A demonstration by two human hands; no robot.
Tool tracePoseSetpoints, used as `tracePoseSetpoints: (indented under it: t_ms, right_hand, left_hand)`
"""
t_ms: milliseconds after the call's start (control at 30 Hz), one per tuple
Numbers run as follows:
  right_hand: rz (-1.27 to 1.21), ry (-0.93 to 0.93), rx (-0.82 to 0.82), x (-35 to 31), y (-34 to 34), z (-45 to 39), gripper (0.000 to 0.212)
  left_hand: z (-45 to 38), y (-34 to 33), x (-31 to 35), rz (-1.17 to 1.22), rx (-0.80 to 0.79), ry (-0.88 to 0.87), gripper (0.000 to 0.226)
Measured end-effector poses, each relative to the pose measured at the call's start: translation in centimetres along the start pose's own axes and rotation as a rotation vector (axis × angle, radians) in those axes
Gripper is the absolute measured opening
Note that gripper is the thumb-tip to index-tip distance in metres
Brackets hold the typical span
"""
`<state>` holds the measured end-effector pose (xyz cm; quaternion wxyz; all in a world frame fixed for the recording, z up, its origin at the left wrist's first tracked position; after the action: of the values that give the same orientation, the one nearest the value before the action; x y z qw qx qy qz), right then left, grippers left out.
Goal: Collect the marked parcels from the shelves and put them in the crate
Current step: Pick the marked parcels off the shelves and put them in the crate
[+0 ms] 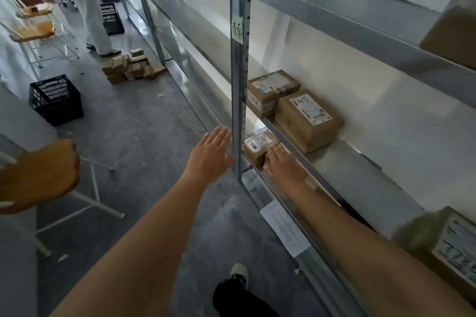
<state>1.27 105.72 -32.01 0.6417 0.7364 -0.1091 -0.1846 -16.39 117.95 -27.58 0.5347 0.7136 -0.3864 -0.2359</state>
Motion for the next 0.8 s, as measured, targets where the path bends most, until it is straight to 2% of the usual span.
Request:
tracePoseSetpoints:
  t_ms: [200,433,667,800]
  right_hand:
    - [-0.032,-0.091,-0.105,-0.1,-6.3,-7.2,0.066]
    - [-0.070,-0.245,-0.208,-0.1,-11.4,-10.9,0.062]
    - [-0.124,-0.548,-0.238,-0.9,-15.5,-12.8,0.061]
    - [-0.207,-0.782,-0.124,-1.6,-19.8,-14.1,0.058]
  left_hand:
    - [-5.1,-6.6,-3.9,0.090,-0.092,-0.018,0.064]
    - [-8.9,-14.2,-6.8,0.112,-0.278,-0.173,0.066]
    - [-12.4,-21.4,-9.6,0.241,-0.445,-0.293,0.066]
    - [-15.0,-26.1,-10.6,0.451,-0.479,-0.229,0.065]
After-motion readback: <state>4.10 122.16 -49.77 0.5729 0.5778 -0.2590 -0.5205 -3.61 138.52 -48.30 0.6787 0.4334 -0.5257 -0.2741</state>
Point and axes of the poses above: each hand's wrist, its own z-axis away from the middle knuckle, its own y-axis out of the back of the hand, x = y × z, the point moved 1 cm from there along -z, towards the middle knuckle, and after that the axes turned 15 degrees about x, right-handed, at the moved point
